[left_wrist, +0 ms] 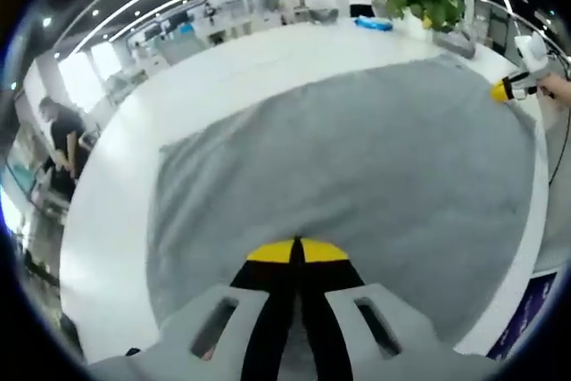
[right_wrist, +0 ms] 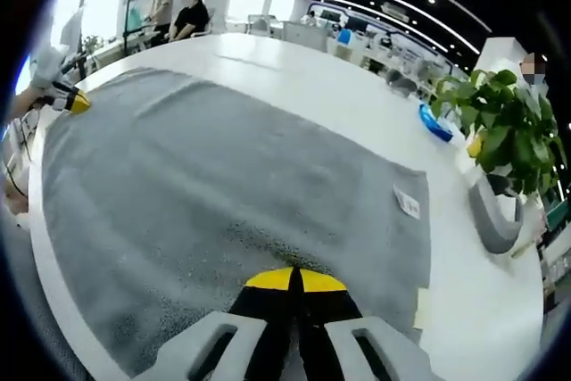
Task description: Open the folded towel by lifting each exposed corner and separating the folded layers until the towel lies flat within the target outline without major curled edges
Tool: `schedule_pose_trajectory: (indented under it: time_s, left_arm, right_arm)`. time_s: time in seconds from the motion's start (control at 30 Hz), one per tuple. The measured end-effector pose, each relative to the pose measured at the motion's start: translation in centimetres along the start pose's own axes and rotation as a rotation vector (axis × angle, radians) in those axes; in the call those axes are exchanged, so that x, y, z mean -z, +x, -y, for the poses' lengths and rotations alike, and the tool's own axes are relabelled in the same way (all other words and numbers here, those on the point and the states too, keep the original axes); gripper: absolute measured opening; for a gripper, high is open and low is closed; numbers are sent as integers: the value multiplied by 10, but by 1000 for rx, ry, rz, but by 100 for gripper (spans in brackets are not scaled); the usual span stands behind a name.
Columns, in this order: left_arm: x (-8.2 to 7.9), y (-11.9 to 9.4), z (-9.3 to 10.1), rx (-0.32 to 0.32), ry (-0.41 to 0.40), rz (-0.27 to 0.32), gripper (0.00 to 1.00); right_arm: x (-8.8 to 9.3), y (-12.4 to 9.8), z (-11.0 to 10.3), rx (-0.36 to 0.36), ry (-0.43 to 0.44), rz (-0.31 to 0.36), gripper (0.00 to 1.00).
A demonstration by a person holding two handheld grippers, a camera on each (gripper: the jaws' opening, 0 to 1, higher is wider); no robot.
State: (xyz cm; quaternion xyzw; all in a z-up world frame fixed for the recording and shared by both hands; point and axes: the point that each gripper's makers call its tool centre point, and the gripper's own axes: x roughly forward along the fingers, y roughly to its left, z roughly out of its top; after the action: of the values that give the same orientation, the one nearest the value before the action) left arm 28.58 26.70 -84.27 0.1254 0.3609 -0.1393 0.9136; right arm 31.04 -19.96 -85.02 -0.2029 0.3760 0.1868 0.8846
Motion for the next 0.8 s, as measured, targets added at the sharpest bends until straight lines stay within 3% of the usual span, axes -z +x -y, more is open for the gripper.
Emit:
schedule_pose_trajectory:
  time_s: [0.8]
  left_arm:
    - [-21,17,-20,-33,-39,53,0]
  right_arm:
    - [-31,28,5,-14,-11,36,0]
